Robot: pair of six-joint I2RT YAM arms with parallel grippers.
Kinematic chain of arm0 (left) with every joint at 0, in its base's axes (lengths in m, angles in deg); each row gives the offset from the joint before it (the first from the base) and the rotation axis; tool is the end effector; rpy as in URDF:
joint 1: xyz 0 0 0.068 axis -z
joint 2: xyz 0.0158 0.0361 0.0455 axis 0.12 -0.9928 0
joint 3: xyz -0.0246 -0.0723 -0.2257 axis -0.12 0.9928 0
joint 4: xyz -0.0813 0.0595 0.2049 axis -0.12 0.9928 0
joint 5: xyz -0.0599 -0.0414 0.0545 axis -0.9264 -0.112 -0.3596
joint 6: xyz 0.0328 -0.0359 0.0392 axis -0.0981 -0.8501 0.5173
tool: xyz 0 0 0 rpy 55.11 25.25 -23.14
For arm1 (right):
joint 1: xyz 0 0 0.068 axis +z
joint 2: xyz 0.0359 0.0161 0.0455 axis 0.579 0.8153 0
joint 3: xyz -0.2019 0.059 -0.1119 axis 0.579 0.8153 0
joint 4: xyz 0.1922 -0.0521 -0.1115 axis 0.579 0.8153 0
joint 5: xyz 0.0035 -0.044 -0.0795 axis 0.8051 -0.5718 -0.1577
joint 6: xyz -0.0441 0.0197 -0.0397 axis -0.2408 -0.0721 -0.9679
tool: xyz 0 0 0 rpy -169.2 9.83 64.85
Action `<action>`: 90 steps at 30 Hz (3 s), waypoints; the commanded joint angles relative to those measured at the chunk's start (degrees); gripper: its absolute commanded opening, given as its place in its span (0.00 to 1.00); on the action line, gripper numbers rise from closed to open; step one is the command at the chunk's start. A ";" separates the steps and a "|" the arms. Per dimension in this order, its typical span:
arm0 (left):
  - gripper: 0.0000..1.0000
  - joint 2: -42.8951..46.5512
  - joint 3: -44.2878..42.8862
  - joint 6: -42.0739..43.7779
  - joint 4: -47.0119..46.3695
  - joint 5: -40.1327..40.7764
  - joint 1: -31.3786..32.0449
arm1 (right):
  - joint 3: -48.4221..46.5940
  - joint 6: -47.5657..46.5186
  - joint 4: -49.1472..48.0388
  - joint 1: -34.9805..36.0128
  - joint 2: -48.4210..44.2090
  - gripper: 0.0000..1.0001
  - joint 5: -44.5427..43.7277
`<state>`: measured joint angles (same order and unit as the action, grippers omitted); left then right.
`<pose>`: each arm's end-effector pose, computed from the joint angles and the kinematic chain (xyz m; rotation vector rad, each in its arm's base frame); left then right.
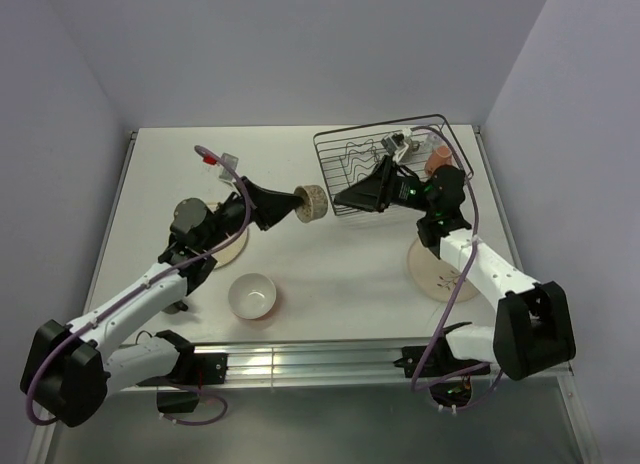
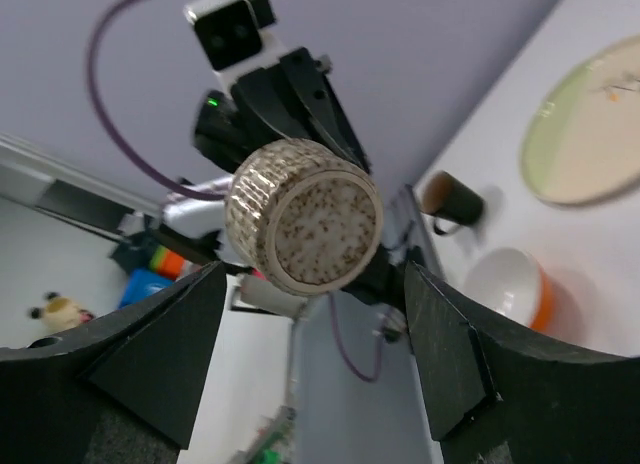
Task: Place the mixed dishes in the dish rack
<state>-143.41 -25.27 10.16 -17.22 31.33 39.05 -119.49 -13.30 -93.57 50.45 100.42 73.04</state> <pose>0.1948 -0.1462 0.3034 0.2350 1.5493 -1.3868 0.2333 0.1063 0.3076 -0.3238 1.7454 1.8255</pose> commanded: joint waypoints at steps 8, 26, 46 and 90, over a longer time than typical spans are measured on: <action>0.00 -2.14 -1.57 -11.31 -23.45 -8.58 -3.86 | -9.00 23.79 -22.22 7.33 7.34 0.79 -5.44; 0.00 -2.58 -0.87 -15.89 -29.71 -10.34 -4.13 | -13.84 11.50 -5.45 13.41 10.25 0.79 -0.88; 0.00 -2.14 2.03 -15.19 -28.73 -12.10 -4.83 | -16.48 2.44 1.96 16.04 10.25 0.60 2.29; 0.67 28.53 4.49 8.45 30.50 7.50 -7.38 | -69.29 -101.97 94.93 -10.06 41.27 0.00 -54.12</action>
<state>-115.90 -21.60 17.27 11.72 37.06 31.93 -182.81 -107.55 -2.62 40.27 140.42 28.30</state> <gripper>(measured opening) 0.668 0.752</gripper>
